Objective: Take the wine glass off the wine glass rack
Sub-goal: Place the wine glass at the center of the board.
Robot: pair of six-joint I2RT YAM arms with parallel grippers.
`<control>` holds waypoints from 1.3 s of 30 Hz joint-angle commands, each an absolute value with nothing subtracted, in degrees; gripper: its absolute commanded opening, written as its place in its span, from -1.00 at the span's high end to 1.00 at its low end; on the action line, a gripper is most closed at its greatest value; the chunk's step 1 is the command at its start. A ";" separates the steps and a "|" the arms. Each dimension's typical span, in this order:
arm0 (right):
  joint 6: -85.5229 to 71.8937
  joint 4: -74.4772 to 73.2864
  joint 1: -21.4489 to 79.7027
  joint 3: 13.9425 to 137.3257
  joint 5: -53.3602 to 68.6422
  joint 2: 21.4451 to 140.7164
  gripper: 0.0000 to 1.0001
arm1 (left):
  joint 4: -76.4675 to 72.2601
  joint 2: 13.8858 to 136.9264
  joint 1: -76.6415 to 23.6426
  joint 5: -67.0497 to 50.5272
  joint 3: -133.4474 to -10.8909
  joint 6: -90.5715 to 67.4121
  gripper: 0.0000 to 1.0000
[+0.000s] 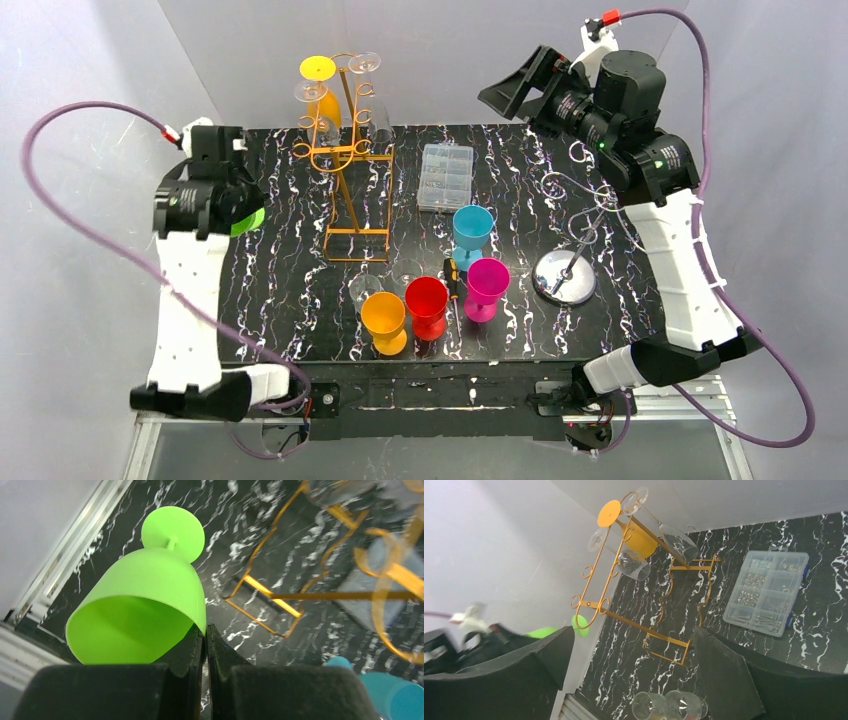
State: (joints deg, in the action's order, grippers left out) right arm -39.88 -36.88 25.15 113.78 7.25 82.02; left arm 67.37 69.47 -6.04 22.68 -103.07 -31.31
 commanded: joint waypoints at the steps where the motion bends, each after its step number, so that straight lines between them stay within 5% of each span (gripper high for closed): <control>1: -35.88 -38.62 24.96 118.44 6.08 82.34 -0.97 | 64.24 71.99 1.76 18.05 -97.27 -30.89 1.00; 10: -33.93 -39.72 25.00 119.26 5.64 82.41 -0.97 | 57.61 83.85 10.04 9.41 -92.68 -29.67 1.00; 32: -33.31 -38.45 24.98 115.99 6.70 82.18 -0.97 | 52.69 94.97 12.39 5.94 -89.38 -29.01 1.00; 39: -33.40 -38.02 24.98 115.50 6.94 82.35 -0.97 | 52.51 95.33 12.43 5.91 -89.32 -28.59 0.78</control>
